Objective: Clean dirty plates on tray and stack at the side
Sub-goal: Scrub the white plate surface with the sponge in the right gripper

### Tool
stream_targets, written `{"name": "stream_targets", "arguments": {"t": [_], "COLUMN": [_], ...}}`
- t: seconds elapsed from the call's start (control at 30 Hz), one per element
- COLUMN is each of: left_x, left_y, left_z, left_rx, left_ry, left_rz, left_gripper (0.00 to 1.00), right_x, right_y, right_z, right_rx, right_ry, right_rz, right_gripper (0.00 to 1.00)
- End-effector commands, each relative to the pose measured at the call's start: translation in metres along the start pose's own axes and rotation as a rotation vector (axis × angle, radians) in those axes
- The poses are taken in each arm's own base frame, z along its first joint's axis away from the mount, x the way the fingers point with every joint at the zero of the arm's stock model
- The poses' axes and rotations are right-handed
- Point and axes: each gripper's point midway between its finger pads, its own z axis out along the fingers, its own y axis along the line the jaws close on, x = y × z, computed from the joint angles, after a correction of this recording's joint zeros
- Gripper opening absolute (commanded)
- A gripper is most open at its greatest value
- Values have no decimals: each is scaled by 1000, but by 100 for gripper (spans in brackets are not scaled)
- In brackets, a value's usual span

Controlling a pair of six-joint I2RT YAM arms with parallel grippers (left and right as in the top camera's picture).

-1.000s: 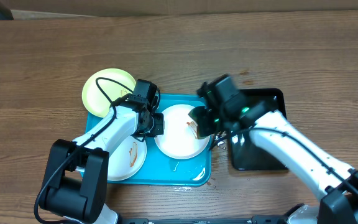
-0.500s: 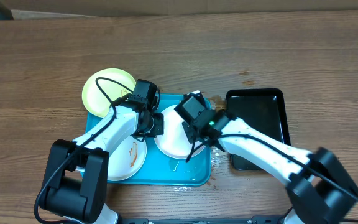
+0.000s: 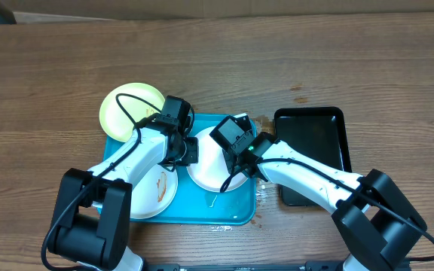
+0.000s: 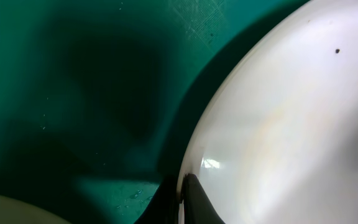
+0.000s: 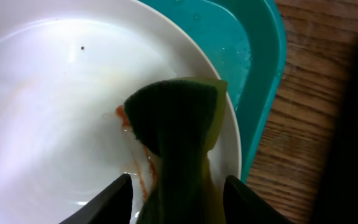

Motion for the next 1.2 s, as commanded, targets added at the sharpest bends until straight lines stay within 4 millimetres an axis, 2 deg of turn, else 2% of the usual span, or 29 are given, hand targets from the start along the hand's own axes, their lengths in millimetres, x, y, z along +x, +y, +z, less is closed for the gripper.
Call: {"name": "stream_targets", "arguments": {"t": [0.0,0.13,0.37,0.43,0.53,0.63,0.93,1.17], "left_x": [9,9,10,10,12,12,12,12], "left_y": [18,18,19,18,14,14,14,14], "left_z": [6,6,6,6,6,6,6,6], "left_rx": [-93,-93,-95,-93,-69,-66,-66,-66], "left_ry": [23,24,28,29,36,37,37,37], "left_rz": [-7,-7,-7,-7,-8,-8,-7,-8], "left_gripper": [4,4,4,4,4,4,4,4], "right_x": [3,5,12,13,16,19,30,47], "right_y": [5,4,0,-1,-1,-2,4,8], "right_z": [0,1,7,8,10,16,20,28], "right_rx": [-31,-25,-11,-10,-11,-16,-57,-95], "right_ry": [6,14,18,20,20,10,48,92], "right_rz": [16,14,12,12,13,20,132,232], "right_gripper": [48,41,38,30,11,5,4,4]}}
